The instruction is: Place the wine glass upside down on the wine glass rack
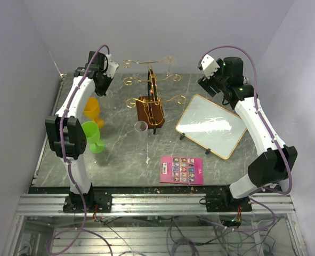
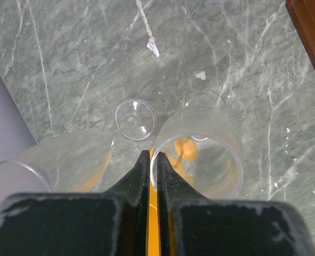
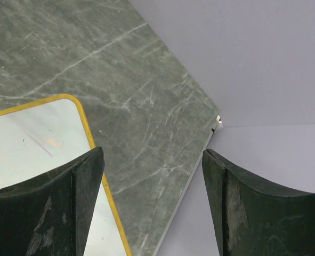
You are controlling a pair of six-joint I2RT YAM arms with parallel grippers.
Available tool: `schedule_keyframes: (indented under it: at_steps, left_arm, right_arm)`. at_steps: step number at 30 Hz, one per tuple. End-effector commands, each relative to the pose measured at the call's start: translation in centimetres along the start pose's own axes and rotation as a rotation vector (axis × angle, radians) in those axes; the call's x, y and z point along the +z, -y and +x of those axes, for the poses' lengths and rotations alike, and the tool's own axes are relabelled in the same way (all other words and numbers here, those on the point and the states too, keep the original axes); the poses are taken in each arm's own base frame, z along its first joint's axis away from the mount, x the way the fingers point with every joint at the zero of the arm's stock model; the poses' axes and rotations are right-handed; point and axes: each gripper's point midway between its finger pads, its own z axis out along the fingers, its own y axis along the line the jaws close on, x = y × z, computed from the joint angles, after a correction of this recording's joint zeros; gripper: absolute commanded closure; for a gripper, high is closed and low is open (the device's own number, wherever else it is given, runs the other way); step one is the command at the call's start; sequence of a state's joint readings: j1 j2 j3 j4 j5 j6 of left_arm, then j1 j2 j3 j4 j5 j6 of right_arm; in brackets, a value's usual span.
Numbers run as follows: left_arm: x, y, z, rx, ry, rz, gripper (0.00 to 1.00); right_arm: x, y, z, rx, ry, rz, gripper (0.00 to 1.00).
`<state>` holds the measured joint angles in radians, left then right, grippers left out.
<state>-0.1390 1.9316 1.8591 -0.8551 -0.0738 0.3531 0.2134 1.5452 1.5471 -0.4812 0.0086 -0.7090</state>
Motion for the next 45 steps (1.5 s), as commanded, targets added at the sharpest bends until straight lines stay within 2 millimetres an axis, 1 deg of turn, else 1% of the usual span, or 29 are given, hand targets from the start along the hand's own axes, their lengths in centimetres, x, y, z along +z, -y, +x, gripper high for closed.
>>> schedule_keyframes:
  at_steps: [1,5,7,10,14,19,22,24,26,27,30,32,35,39,42,45]
  left_arm:
    - [-1.7,-0.5,-2.0,0.01,0.08,0.013,0.93]
    - [-3.6,-0.8,-3.0,0.011,0.113,0.015,0.93]
    - [-5.0,-1.1,-3.7,0.007,0.138,0.009,0.93]
    - [-7.7,-1.7,-5.1,-0.003,0.199,-0.009,0.93]
    - [-12.6,-2.7,-7.3,-0.028,0.339,-0.055,0.93]
    - [-18.9,-4.0,-9.6,-0.066,0.523,-0.116,0.93]
    - [-23.0,-4.6,-11.0,-0.086,0.637,-0.149,0.93]
    - [-25.5,-5.0,-11.8,-0.104,0.708,-0.164,0.93]
    - [-28.1,-5.1,-12.7,-0.123,0.784,-0.165,0.93]
    - [-29.3,-5.1,-13.1,-0.131,0.822,-0.159,0.93]
    - [-32.1,-4.2,-14.3,-0.151,0.927,-0.099,0.93]
    - [-33.8,-2.8,-15.1,-0.157,1.001,-0.016,0.93]
    - [-35.0,-1.2,-16.1,-0.181,1.05,0.102,0.93]
    - [-35.7,0.8,-17.3,-0.2,1.098,0.253,0.93]
    - [-35.8,1.7,-18.0,-0.23,1.116,0.336,0.93]
    - [-35.6,2.5,-18.5,-0.258,1.119,0.409,0.93]
  right_arm:
    - [-0.8,0.5,-0.8,0.028,0.023,0.019,0.26]
    - [-0.8,0.6,-0.9,0.042,0.025,0.021,0.25]
    - [-0.8,0.4,-1.0,0.045,0.031,0.009,0.23]
    - [-0.8,-0.1,-1.5,0.044,0.049,-0.028,0.19]
    - [-1.0,-0.2,-2.4,0.057,0.072,-0.052,0.16]
    - [-1.5,0.5,-3.6,0.094,0.106,-0.042,0.15]
    - [-2.1,0.6,-4.9,0.114,0.144,-0.064,0.15]
    - [-2.5,0.3,-5.9,0.125,0.178,-0.099,0.15]
    - [-3.0,0.0,-7.2,0.144,0.222,-0.14,0.15]
    - [-3.4,0.2,-8.0,0.156,0.249,-0.148,0.15]
    - [-4.0,0.7,-10.5,0.247,0.314,-0.159,0.17]
    - [-4.2,0.4,-12.5,0.302,0.357,-0.182,0.2]
    - [-4.7,-0.9,-15.7,0.352,0.435,-0.252,0.22]
    - [-5.4,-3.5,-20.1,0.463,0.552,-0.437,0.24]
    - [-5.9,-5.1,-22.6,0.542,0.6,-0.56,0.26]
    - [-6.2,-6.7,-24.5,0.598,0.631,-0.661,0.26]
